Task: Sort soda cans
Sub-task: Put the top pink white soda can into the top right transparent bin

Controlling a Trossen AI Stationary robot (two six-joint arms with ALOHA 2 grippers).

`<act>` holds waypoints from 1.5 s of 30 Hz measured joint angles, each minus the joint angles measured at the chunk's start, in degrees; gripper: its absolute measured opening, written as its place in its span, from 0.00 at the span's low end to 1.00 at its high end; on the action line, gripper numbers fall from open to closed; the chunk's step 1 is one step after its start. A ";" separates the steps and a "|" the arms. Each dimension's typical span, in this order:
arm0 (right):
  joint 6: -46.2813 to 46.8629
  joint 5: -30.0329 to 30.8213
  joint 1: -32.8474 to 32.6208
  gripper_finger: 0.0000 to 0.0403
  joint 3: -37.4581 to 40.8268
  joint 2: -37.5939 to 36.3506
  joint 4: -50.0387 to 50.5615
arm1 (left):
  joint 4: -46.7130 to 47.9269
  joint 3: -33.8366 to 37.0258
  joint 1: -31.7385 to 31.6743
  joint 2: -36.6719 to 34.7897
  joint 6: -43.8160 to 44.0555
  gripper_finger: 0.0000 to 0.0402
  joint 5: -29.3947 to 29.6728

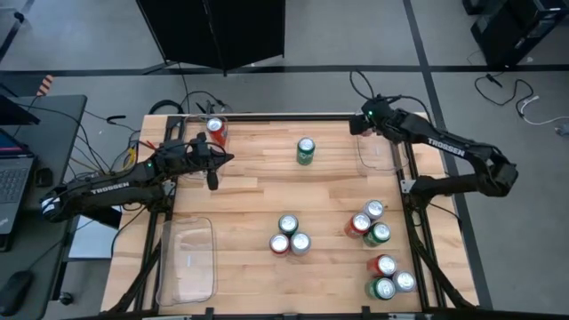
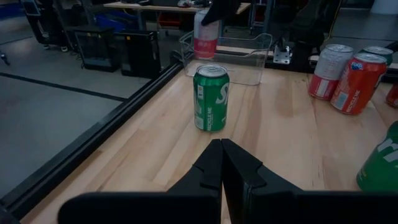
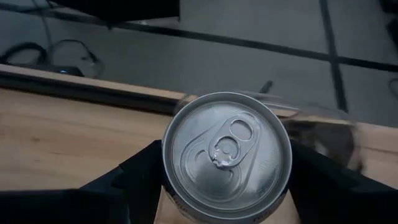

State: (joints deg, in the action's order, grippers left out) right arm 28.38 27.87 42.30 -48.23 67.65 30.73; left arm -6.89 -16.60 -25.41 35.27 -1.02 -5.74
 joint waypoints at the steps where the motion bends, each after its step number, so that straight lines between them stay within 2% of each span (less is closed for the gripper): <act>1: -0.05 -1.19 -0.04 0.68 0.16 0.66 -2.19 | 0.02 0.00 0.00 0.00 0.00 0.02 0.00; 7: -1.96 -10.77 -0.44 0.68 -0.14 4.50 -14.89 | 0.02 0.00 0.00 0.00 0.02 0.02 0.00; 17: -7.14 -8.57 3.33 0.68 -2.41 4.47 -5.60 | 1.31 0.00 0.00 -0.02 0.02 0.02 0.04; 35: -7.09 -8.06 6.95 0.68 7.84 4.73 -14.14 | 1.29 0.00 0.00 -0.02 0.02 0.02 0.09; 41: -8.51 -7.96 6.93 0.81 7.98 4.72 -14.52 | 1.31 0.00 0.00 -0.01 0.02 0.02 0.11; 45: -9.15 -7.73 6.93 0.86 7.95 4.66 -14.74 | 1.40 0.00 0.00 -0.02 0.02 0.02 0.11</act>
State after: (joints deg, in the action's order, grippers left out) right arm 19.23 20.14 49.23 -40.27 72.31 15.99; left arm -5.50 -16.60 -25.41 35.24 -0.99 -5.63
